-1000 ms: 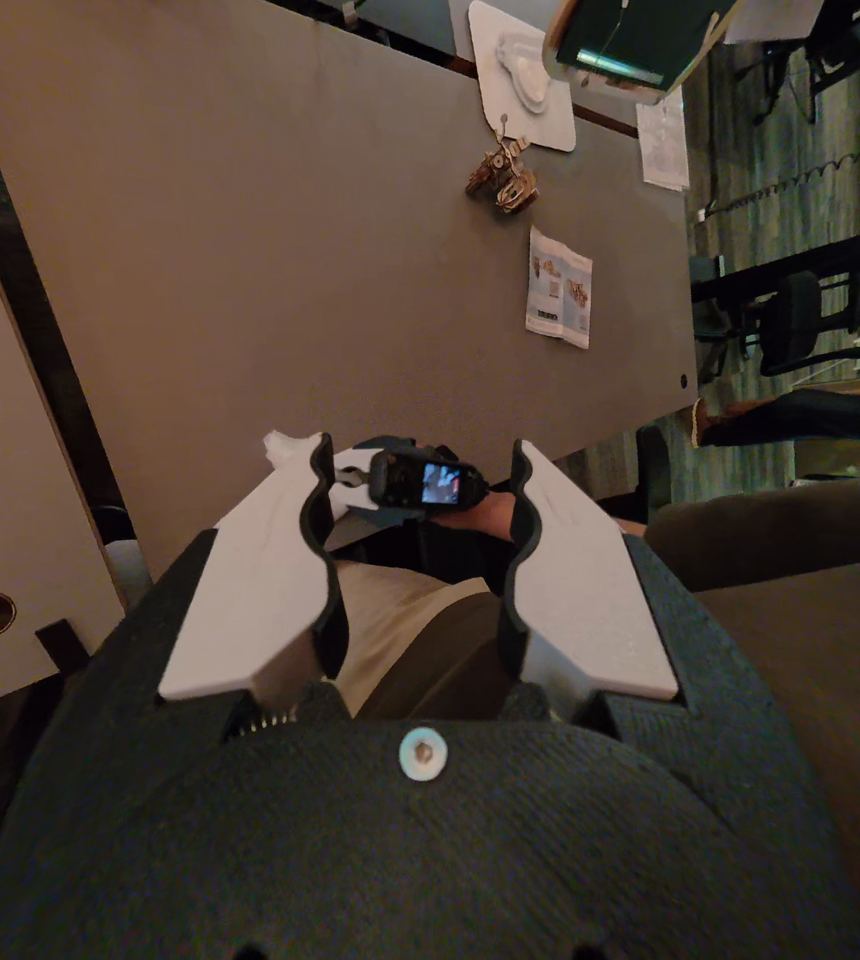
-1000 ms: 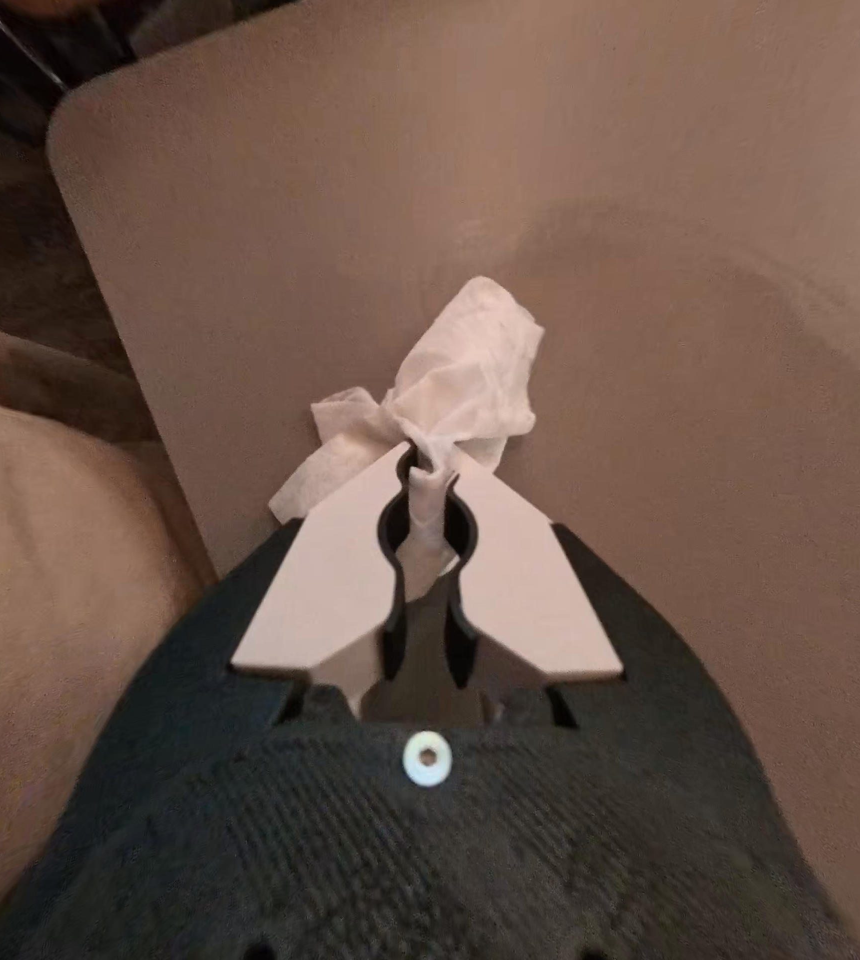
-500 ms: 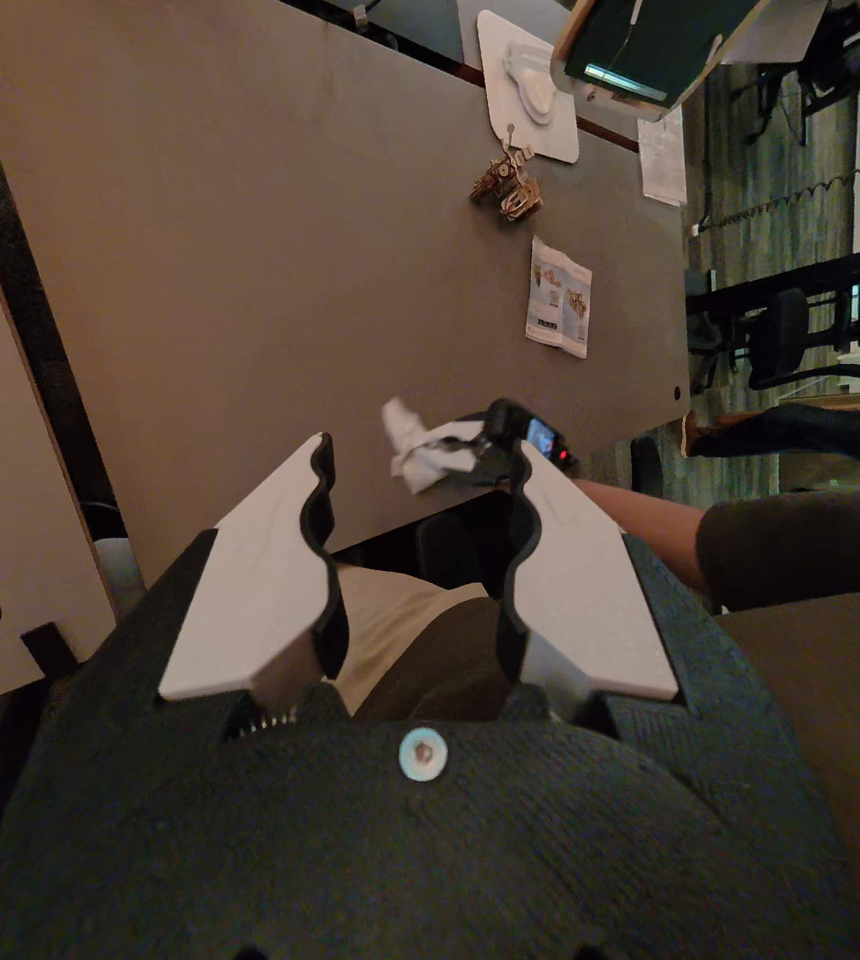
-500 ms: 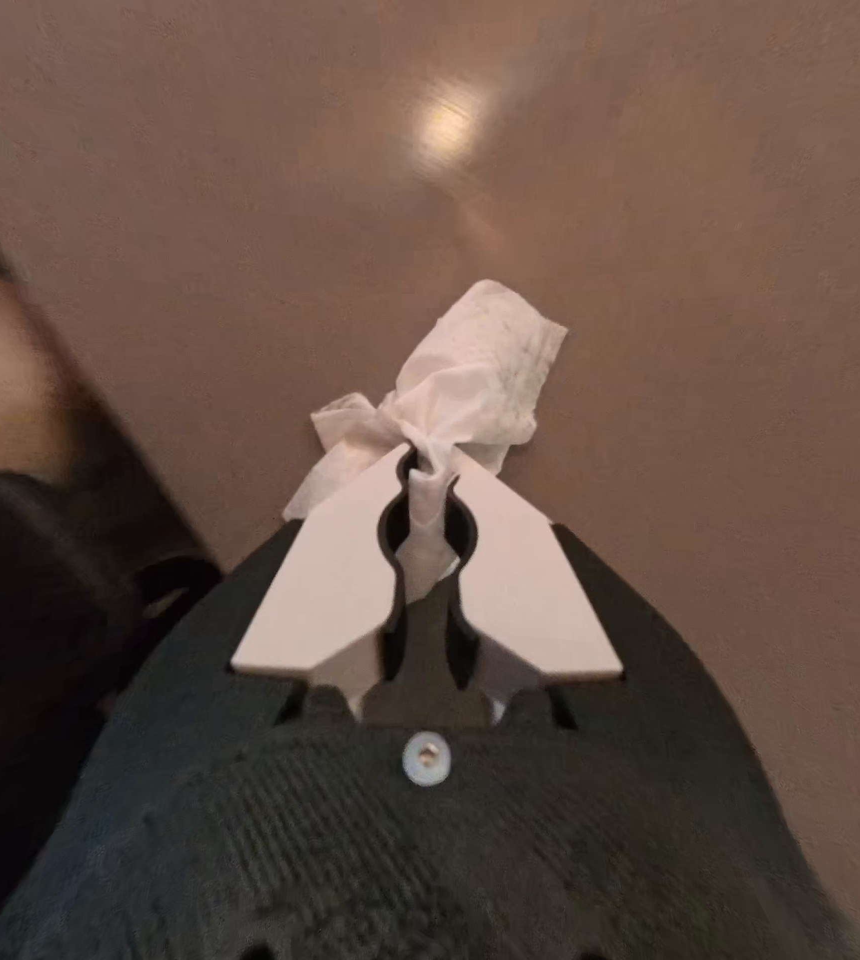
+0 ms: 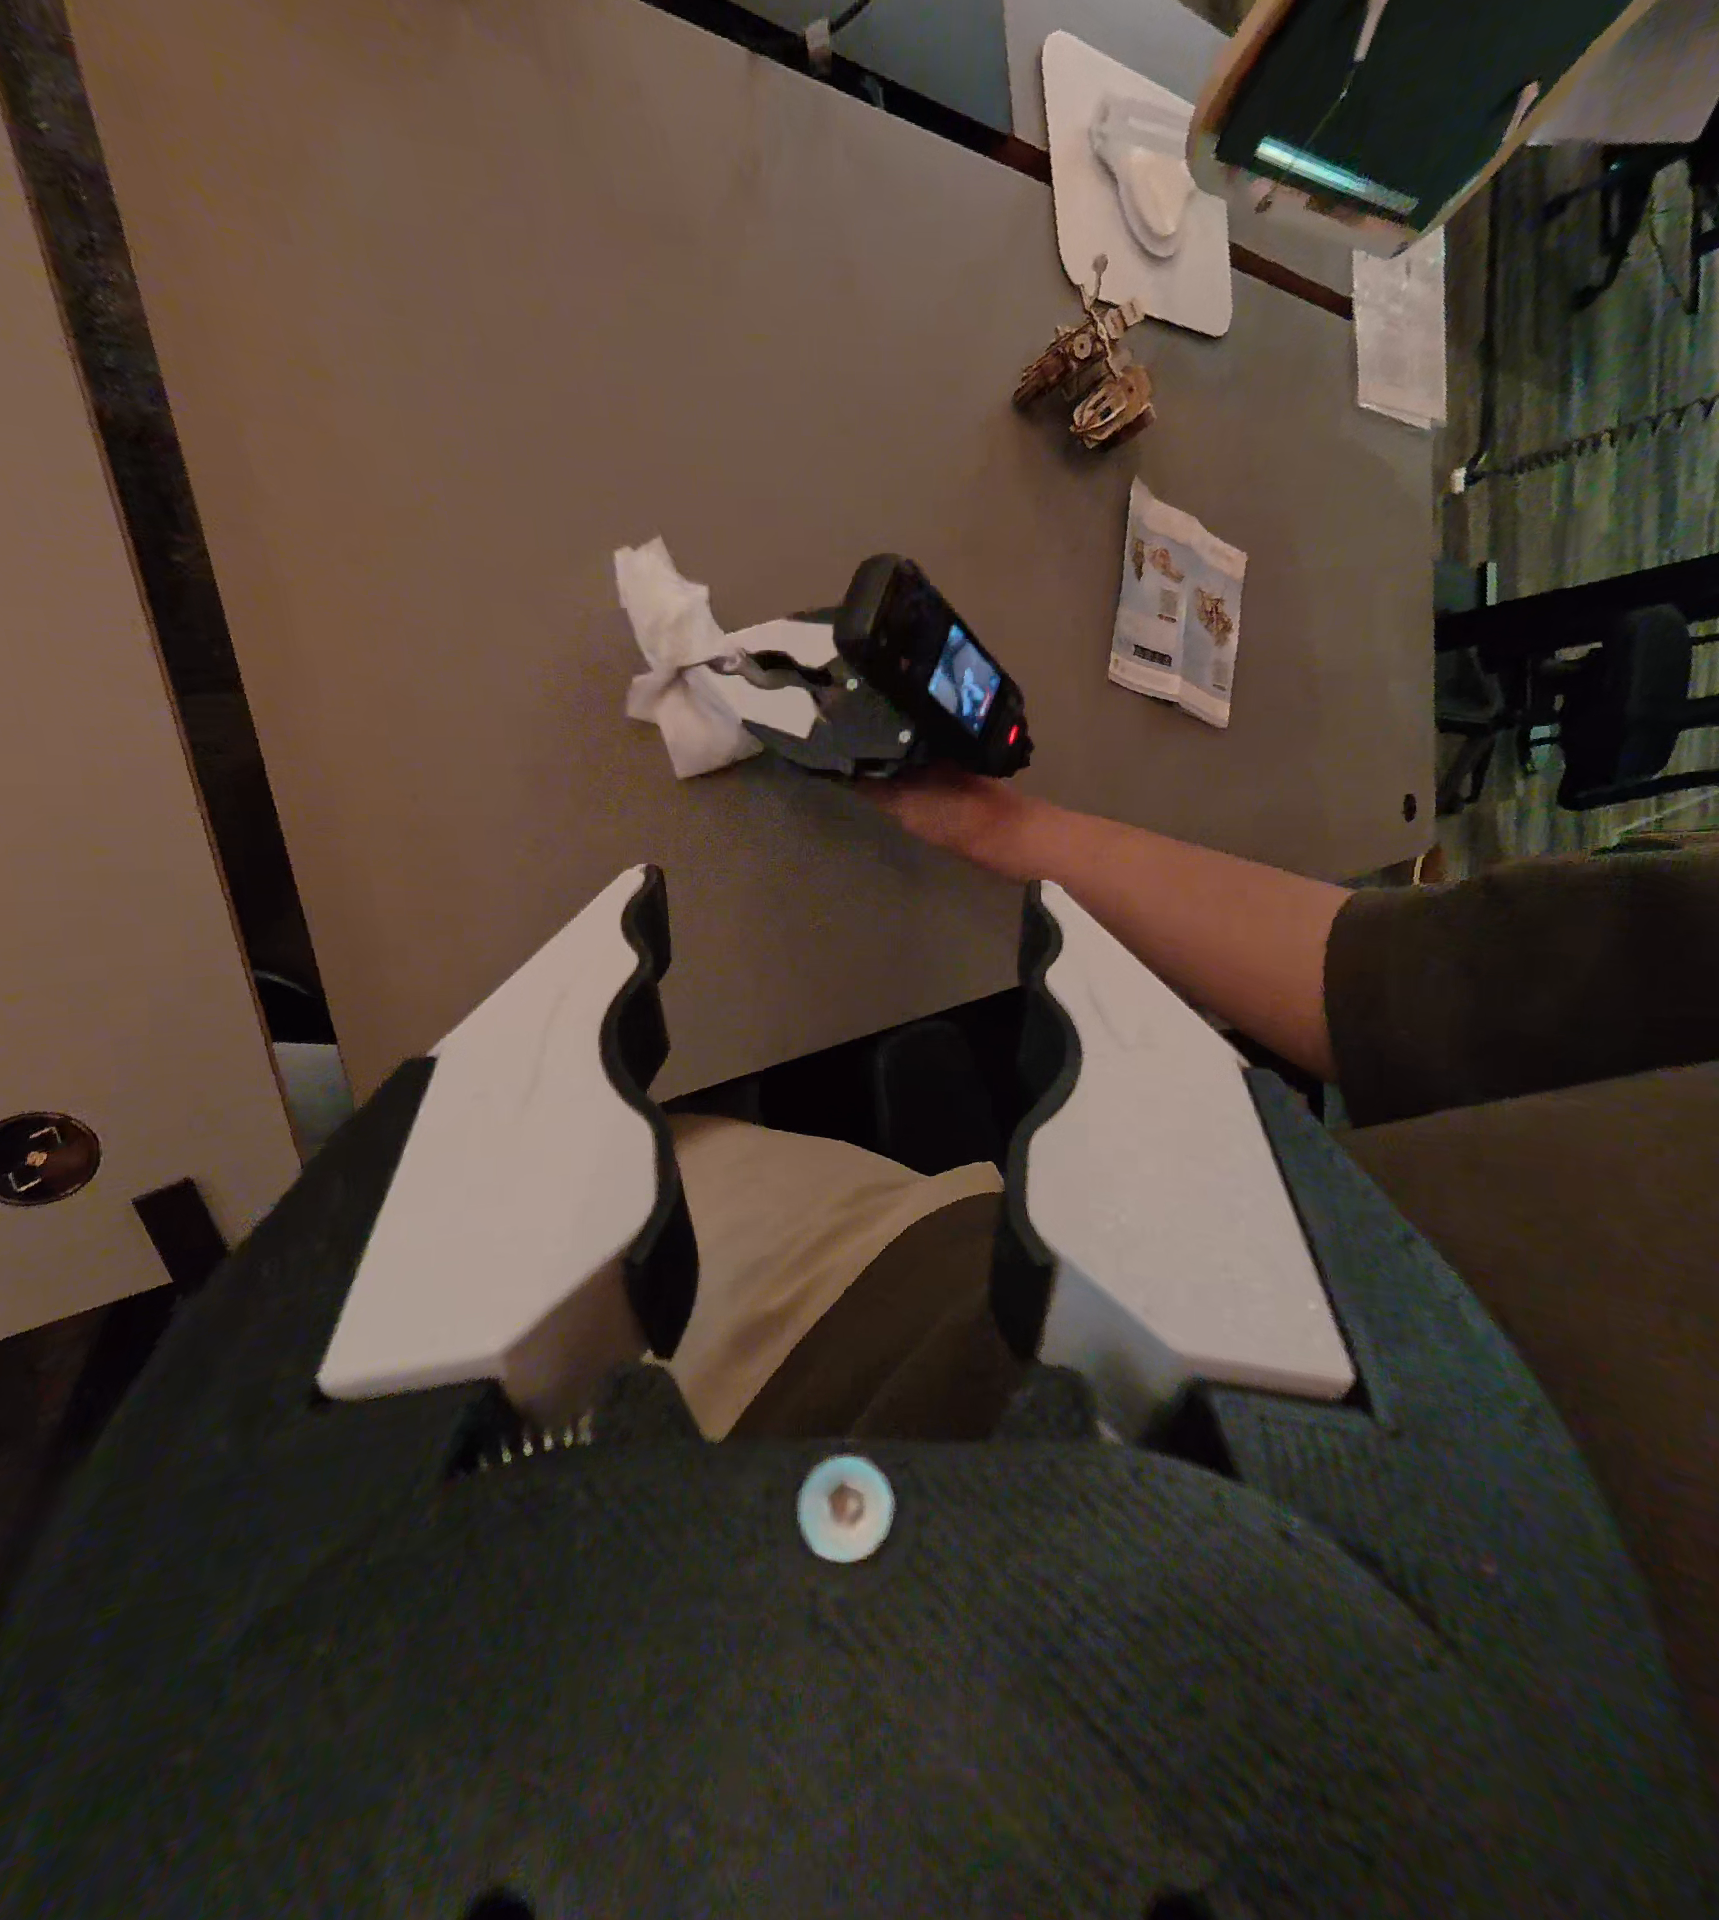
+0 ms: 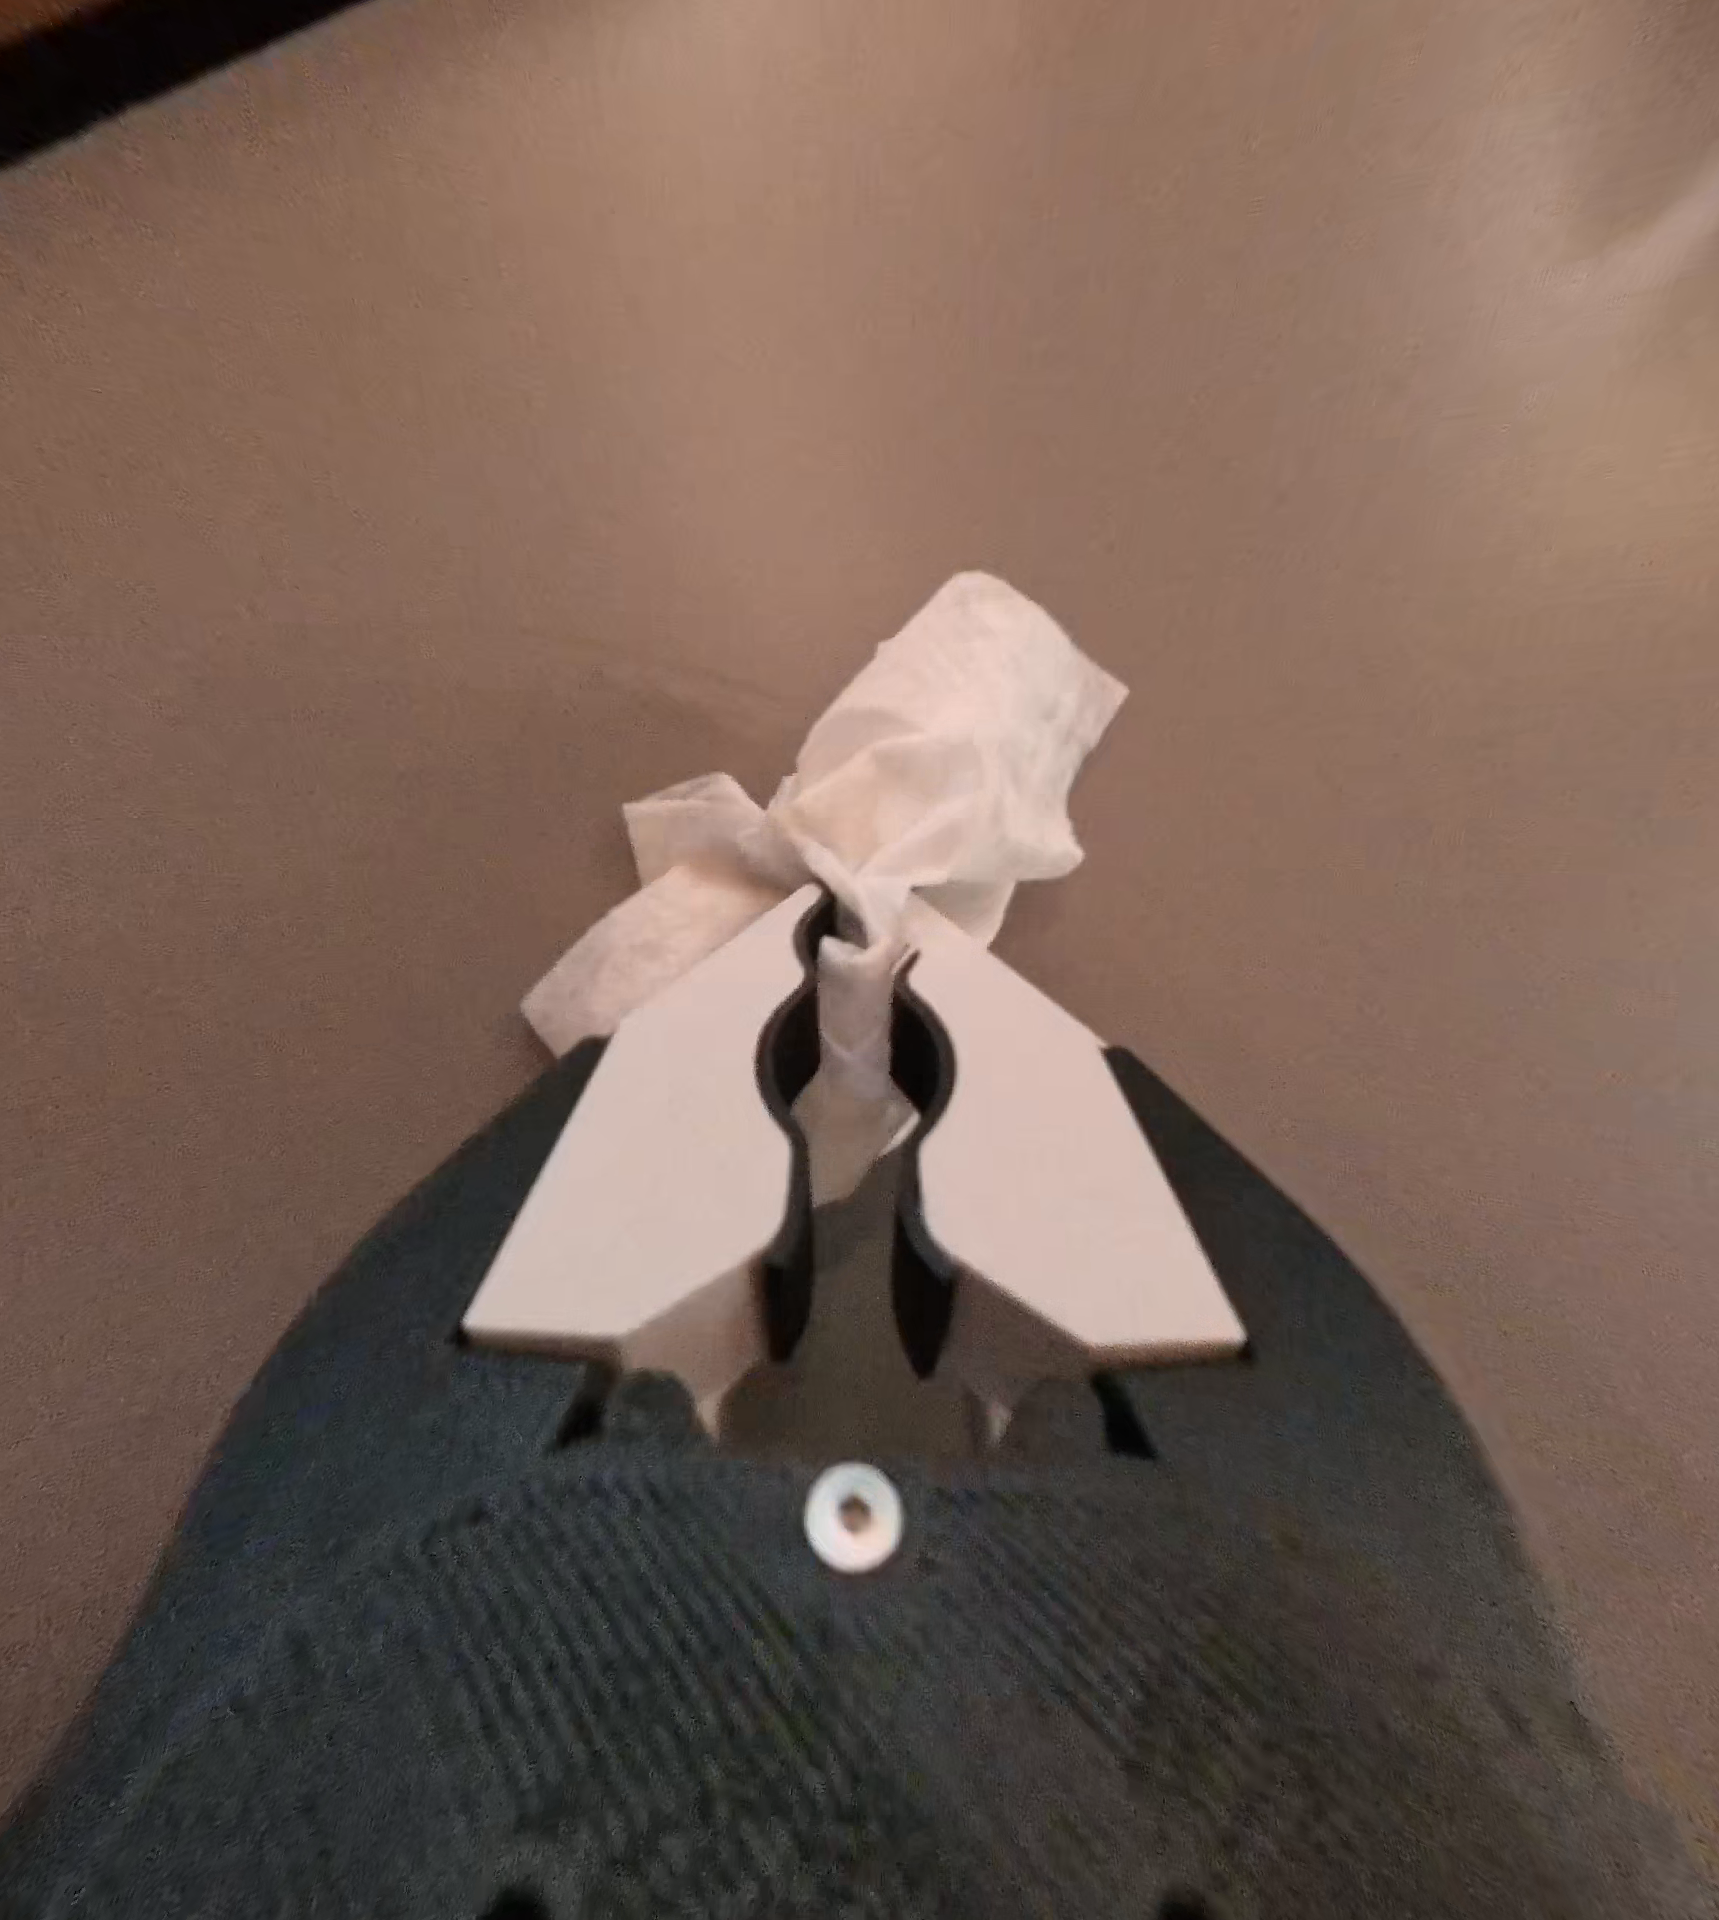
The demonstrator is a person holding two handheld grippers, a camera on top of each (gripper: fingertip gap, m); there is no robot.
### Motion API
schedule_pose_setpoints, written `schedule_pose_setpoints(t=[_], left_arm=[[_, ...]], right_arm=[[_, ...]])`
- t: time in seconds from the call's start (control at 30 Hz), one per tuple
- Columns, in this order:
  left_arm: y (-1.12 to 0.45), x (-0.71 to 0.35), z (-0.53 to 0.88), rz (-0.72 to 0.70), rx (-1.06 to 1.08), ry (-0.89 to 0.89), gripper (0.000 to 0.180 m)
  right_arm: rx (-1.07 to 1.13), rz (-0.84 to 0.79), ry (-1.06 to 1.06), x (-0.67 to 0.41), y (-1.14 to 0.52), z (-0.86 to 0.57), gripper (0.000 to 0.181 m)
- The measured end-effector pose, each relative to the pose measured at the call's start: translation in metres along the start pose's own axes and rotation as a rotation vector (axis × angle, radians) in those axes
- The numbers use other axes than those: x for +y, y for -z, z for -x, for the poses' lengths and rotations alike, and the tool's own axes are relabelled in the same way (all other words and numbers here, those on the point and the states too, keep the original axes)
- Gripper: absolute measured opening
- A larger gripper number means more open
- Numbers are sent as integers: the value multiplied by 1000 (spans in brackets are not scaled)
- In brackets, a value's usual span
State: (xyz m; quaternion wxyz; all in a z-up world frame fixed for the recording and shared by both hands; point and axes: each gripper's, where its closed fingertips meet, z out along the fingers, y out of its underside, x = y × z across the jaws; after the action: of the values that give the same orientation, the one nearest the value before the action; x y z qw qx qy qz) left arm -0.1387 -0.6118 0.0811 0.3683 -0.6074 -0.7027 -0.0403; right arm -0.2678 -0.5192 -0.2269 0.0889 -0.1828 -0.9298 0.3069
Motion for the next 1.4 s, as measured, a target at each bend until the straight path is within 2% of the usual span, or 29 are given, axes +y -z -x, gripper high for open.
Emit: schedule_pose_setpoints(t=[0.07, 0.17, 0.23, 0.3, 0.33, 0.5, 0.57, 0.6, 0.7, 0.8, 0.87, 0.9, 0.97, 1.13, 1.2, 1.3, 1.33, 1.4], left_arm=[[0, 1, 1, -2, 3, 6, 63], [0, -1, 1, -1, 9, 28, 60], [2, -8, -2, -13, 13, 19, 60], [5, -13, -3, -26, 5, -4, 60], [6, -14, -2, -28, -7, -16, 60], [7, -1, 2, 4, -44, -41, 61], [5, 4, 1, 17, -43, -40, 61], [5, 4, 1, 19, -44, -43, 61], [7, -2, 5, -7, -57, -47, 61], [8, -9, 9, -32, -52, -23, 61], [8, -11, 8, -37, -39, -7, 61], [8, -11, 8, -38, -37, -6, 61], [6, -9, 7, -29, -39, -12, 61], [3, -3, 3, -8, -35, -32, 61], [4, -3, 4, -13, -41, -37, 61], [4, -5, 4, -22, -28, -19, 61], [3, -5, 3, -23, -20, -14, 61], [2, -4, 2, -21, -16, -13, 61]], right_arm=[[-167, -1, 81, 2, 5, 64, 5], [-457, -7, 364, 17, 23, 189, 5], [-480, -44, 506, 14, 24, 210, 5], [-504, -50, 420, -1, 12, 186, 5], [-448, -59, 345, -15, -1, 155, 6], [0, -59, -18, -67, -57, -38, 5], [36, -61, -157, -70, -61, -47, 5], [21, -62, -129, -70, -60, -30, 5], [-291, -68, 86, -54, -35, 100, 5], [-637, 2, 287, -6, 10, 227, 5], [-648, -4, 390, 1, 16, 238, 5], [-675, 17, 348, -2, 14, 231, 5], [-619, 34, 197, -20, -3, 188, 5], [-265, 60, -177, -52, -35, 52, 5], [-73, 21, -184, -56, -41, 1, 5], [-26, -51, -159, -58, -42, -4, 5], [-35, -63, -99, -59, -40, 12, 5], [-204, -79, 50, -58, -34, 84, 5]])
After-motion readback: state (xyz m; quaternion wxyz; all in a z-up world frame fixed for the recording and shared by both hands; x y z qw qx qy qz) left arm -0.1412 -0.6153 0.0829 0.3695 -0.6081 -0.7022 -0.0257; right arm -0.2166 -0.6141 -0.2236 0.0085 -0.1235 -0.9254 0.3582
